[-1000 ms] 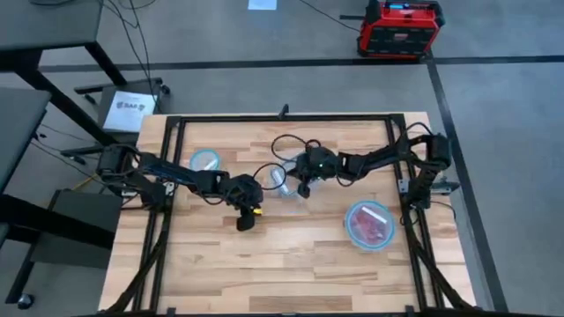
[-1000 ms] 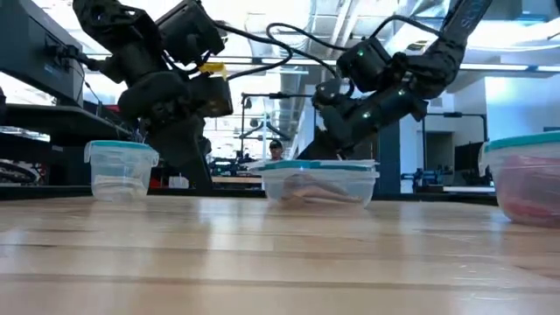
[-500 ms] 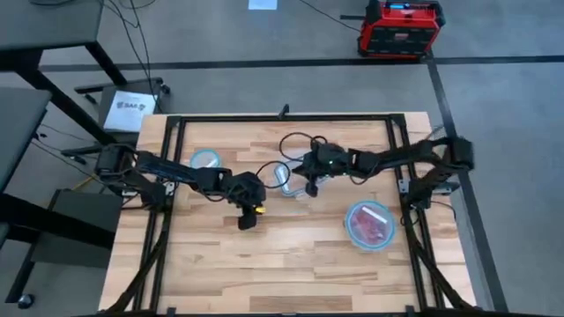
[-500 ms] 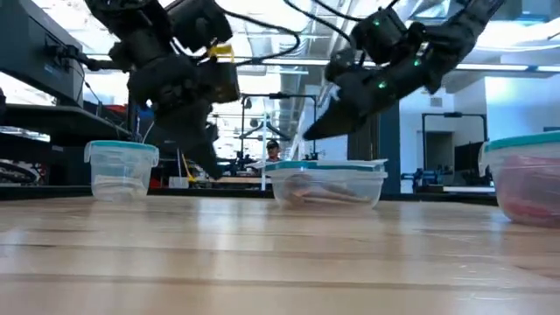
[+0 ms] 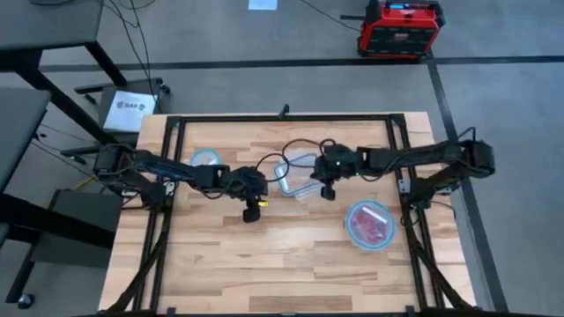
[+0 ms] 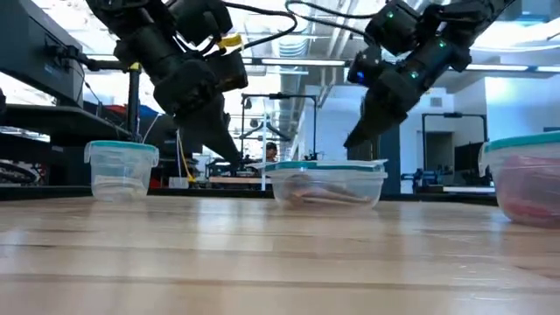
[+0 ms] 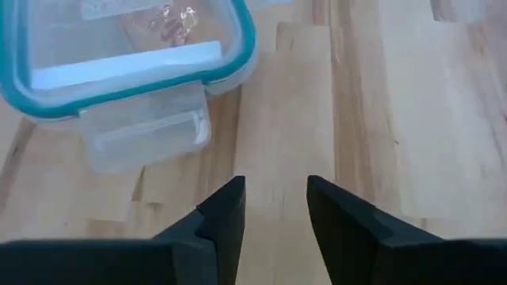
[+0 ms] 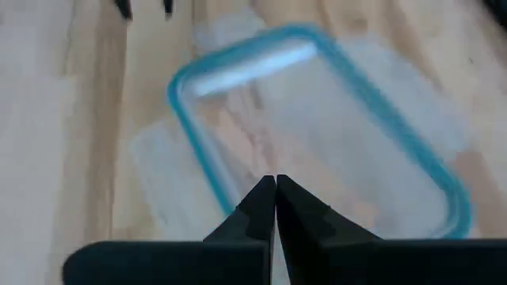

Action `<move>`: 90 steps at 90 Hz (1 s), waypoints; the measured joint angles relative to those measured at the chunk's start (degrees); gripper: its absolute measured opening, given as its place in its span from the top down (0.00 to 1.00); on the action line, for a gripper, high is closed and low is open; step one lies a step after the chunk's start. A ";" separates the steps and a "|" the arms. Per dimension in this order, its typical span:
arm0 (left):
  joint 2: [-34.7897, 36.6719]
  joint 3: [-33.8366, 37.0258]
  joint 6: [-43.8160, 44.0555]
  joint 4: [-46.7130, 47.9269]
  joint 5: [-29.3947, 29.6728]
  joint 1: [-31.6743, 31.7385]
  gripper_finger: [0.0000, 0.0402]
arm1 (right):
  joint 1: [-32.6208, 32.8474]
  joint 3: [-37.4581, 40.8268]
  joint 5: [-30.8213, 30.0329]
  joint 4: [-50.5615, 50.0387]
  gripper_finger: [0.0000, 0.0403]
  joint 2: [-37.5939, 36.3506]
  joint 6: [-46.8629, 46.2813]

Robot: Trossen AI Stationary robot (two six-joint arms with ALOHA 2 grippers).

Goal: Sort candy
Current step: Close the rectangular transparent bin

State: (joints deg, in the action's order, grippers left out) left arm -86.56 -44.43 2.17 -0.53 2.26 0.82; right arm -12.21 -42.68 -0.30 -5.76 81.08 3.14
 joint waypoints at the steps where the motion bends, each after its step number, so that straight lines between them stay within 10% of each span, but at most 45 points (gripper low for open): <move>1: 0.00 0.03 0.00 0.01 -0.01 0.00 0.69 | -0.04 0.00 -0.35 -0.08 1.00 0.04 -0.04; 47: 7.30 -7.10 -3.10 0.47 10.17 4.22 0.69 | 5.05 0.36 -11.70 -26.48 1.00 -14.91 -18.28; 90: -13.47 -20.18 -11.03 1.26 5.32 20.05 0.69 | 9.81 13.43 -12.97 -3.40 1.00 -6.05 -26.24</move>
State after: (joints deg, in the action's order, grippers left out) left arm -100.04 -64.62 -8.86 0.73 7.58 20.87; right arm -2.39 -29.24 -13.27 -9.16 75.03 -23.11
